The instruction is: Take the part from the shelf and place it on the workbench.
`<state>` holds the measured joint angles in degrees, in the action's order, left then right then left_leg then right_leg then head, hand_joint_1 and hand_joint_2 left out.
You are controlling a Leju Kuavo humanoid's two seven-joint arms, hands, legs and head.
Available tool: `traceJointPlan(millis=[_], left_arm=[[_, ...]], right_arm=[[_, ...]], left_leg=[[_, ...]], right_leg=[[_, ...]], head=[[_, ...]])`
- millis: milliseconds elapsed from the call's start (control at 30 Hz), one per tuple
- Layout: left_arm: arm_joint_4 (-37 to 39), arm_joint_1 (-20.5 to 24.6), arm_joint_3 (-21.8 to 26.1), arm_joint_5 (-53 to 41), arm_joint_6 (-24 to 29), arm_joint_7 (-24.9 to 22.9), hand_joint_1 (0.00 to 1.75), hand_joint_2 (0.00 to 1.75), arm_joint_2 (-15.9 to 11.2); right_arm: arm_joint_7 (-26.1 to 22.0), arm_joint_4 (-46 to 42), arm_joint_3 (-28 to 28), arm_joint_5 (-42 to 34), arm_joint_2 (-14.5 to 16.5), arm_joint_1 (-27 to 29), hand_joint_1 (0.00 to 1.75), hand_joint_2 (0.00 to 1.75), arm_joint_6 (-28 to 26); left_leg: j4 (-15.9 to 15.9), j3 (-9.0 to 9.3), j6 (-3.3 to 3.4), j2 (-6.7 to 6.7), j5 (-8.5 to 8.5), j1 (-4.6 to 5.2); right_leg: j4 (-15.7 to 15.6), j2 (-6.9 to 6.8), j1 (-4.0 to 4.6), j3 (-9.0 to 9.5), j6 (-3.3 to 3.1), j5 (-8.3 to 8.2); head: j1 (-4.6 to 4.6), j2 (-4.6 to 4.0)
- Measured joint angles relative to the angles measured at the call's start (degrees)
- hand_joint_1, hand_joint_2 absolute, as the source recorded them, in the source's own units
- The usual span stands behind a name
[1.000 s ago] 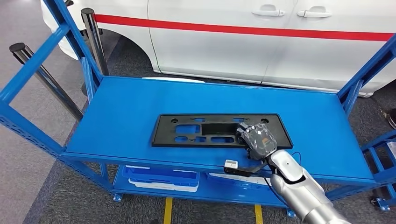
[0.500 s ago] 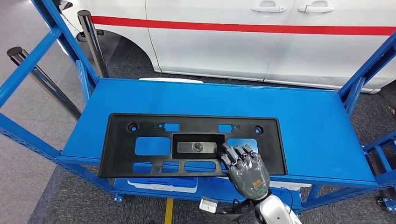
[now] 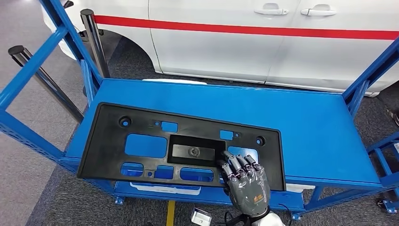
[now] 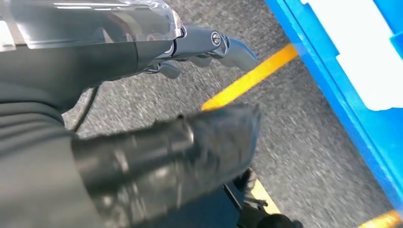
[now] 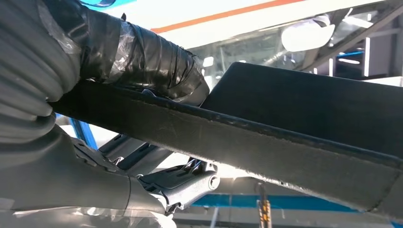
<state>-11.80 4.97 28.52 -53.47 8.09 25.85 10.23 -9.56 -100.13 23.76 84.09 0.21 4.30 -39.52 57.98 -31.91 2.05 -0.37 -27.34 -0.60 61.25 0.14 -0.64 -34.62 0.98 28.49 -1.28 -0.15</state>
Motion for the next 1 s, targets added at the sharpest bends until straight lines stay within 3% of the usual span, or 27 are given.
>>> traceJointPlan(millis=[100,133,167,200,267,333,433,500,600,633,667,700,767,833,933,1000], left_arm=[[0.0,-0.08,0.32,0.0,-0.36,0.67,0.0,1.75,0.0],[0.0,-0.16,0.39,-0.01,-0.35,0.74,0.0,1.75,0.0],[0.0,-0.24,0.47,0.02,-0.31,0.75,0.0,1.75,0.0],[0.0,-0.29,0.57,0.12,-0.24,0.65,0.0,1.75,0.01],[0.0,-0.34,0.83,0.23,0.36,-0.03,0.0,1.75,0.05],[0.0,-0.35,1.11,0.02,1.87,-1.12,0.0,1.75,0.12],[0.0,-0.43,1.51,-0.35,3.87,-2.1,0.0,1.75,0.22],[0.0,-0.47,1.67,-0.5,4.62,-2.36,0.0,1.75,0.3],[0.0,-0.62,1.92,-0.48,5.41,-2.8,0.0,1.75,0.37],[0.0,-0.72,2.04,-0.37,5.57,-3.0,0.0,1.75,0.38],[0.0,-0.81,2.2,-0.23,5.68,-3.17,0.0,1.75,0.39],[0.0,-0.86,2.38,-0.1,5.75,-3.34,0.0,1.75,0.39],[0.0,-0.87,2.78,0.07,5.81,-3.61,0.0,1.75,0.38],[0.0,-0.78,3.08,0.25,5.83,-3.77,0.0,1.75,0.4],[0.0,-0.82,3.37,0.35,5.91,-3.9,0.0,1.75,0.47],[0.0,-0.87,3.49,0.35,5.98,-3.91,0.0,1.75,0.57]], right_arm=[[-0.25,-0.07,0.0,-0.99,0.32,0.57,1.75,1.75,0.0],[-0.6,-0.05,0.0,-1.45,0.37,0.85,1.75,1.75,0.0],[-1.03,-0.04,0.0,-1.87,0.45,1.12,1.75,1.75,0.0],[-1.51,-0.03,0.0,-2.25,0.58,1.33,1.75,1.75,0.0],[-2.44,-0.02,0.0,-2.9,1.08,1.55,1.75,1.75,0.0],[-3.29,-0.02,-0.01,-3.45,1.75,1.77,1.75,1.75,0.0],[-4.58,-0.02,-0.22,-4.56,2.8,2.56,1.75,1.75,0.0],[-5.34,-0.02,-0.46,-5.18,3.48,2.94,1.75,1.75,0.0],[-6.29,0.05,-0.65,-5.9,4.43,3.35,1.75,1.75,0.0],[-6.55,0.15,-0.74,-6.14,4.66,3.56,1.75,1.75,0.01],[-6.78,0.26,-0.88,-6.32,4.86,3.79,1.75,1.75,0.01],[-7.0,0.38,-1.03,-6.53,5.05,3.99,1.75,1.75,0.01],[-7.41,0.51,-1.34,-7.01,5.5,4.22,1.75,1.75,0.01],[-7.8,0.53,-1.65,-7.44,5.97,4.32,1.75,1.75,0.01],[-8.45,0.6,-2.16,-7.95,6.5,4.55,1.75,1.75,0.01],[-8.82,0.63,-2.56,-8.27,6.75,4.76,1.75,1.75,0.01]], left_leg=[[-0.1,0.0,0.5,0.15,0.13,0.04],[-0.04,-0.02,0.51,0.17,0.11,0.08],[0.04,-0.04,0.51,0.16,0.07,0.09],[0.13,-0.03,0.49,0.12,0.02,0.1],[0.3,0.07,0.32,0.05,-0.19,0.12],[0.57,-0.01,-0.12,0.01,-0.41,0.35],[0.57,-0.15,-0.97,0.02,-0.51,0.43],[2.11,-0.71,-1.53,0.05,-1.82,0.27],[11.83,-4.89,-2.12,0.06,-7.09,0.08],[15.05,-6.33,-2.23,0.06,-8.23,0.04],[16.54,-6.99,-2.27,0.06,-8.3,0.02],[15.71,-6.55,-2.23,0.07,-7.23,0.02],[8.53,-3.11,-1.86,0.06,-3.31,0.03],[2.11,-0.11,-1.43,0.03,-1.04,0.25],[0.6,0.33,-0.81,-0.02,-0.61,0.4],[0.11,0.26,-0.13,0.1,-0.01,0.17]], right_leg=[[10.01,-0.04,-0.14,-4.42,0.5,5.19],[12.81,-0.05,-0.16,-5.72,0.58,6.0],[13.78,-0.05,-0.16,-6.18,0.6,5.75],[12.49,-0.06,-0.17,-5.55,0.54,4.44],[5.21,-0.08,-0.14,-1.96,0.2,0.75],[-0.52,-0.04,0.07,0.73,-0.21,-0.9],[-1.69,0.04,0.24,1.13,-0.95,-0.98],[-2.03,-0.01,0.08,1.29,-1.69,-1.21],[-2.2,-0.17,0.11,1.38,-2.39,-1.24],[-2.18,-0.21,0.19,1.38,-2.46,-1.23],[-2.14,-0.22,0.25,1.39,-2.5,-1.22],[-2.1,-0.19,0.29,1.43,-2.51,-1.23],[-1.98,-0.11,0.33,1.52,-2.48,-1.21],[-1.76,-0.04,0.53,1.34,-2.22,-1.23],[-1.71,-0.03,0.65,1.02,-1.44,-1.5],[-0.75,-0.01,0.55,0.68,-0.84,-0.39]], head=[[-0.01,0.0],[-0.01,0.0],[-0.01,0.0],[-0.02,0.0],[-0.02,0.0],[0.0,0.0],[0.04,0.0],[0.05,0.0],[0.08,0.0],[0.08,0.0],[0.08,0.0],[0.08,0.0],[0.07,0.0],[0.06,0.0],[0.03,0.0],[0.01,0.0]])
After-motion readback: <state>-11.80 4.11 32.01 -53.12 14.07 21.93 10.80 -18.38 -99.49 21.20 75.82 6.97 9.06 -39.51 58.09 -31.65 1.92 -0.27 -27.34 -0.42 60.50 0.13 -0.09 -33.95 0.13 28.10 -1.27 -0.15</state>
